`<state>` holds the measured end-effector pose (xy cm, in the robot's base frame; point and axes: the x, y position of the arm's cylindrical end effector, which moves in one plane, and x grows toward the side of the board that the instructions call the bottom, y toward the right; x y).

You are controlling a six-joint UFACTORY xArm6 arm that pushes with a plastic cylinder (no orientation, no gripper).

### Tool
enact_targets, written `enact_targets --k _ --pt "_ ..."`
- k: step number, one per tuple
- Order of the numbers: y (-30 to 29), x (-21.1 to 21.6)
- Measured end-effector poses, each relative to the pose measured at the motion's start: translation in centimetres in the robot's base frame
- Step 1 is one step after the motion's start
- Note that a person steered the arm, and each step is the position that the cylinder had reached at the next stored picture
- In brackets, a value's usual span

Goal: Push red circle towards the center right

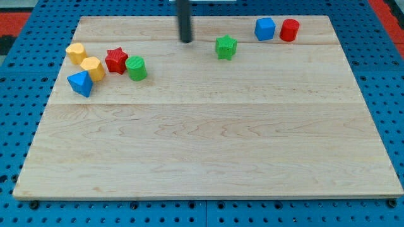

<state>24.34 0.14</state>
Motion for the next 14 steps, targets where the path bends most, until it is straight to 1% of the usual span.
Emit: enact_targets --k 1,2,4,6,7,8,9,10,11,12,13,14 --pt "9.6 -3.8" --pt "16.9 -3.3" --pt "16.9 7.4" --pt "19.4 -1.8" --pt "19.6 -4.0" --pt "28.8 -2.3" --pt "26.4 6.0" --pt "29.3 3.8" --pt "29.0 -2.3" --pt "23.1 -1.2" --pt "21.6 8.4" --pt "20.5 11.7"
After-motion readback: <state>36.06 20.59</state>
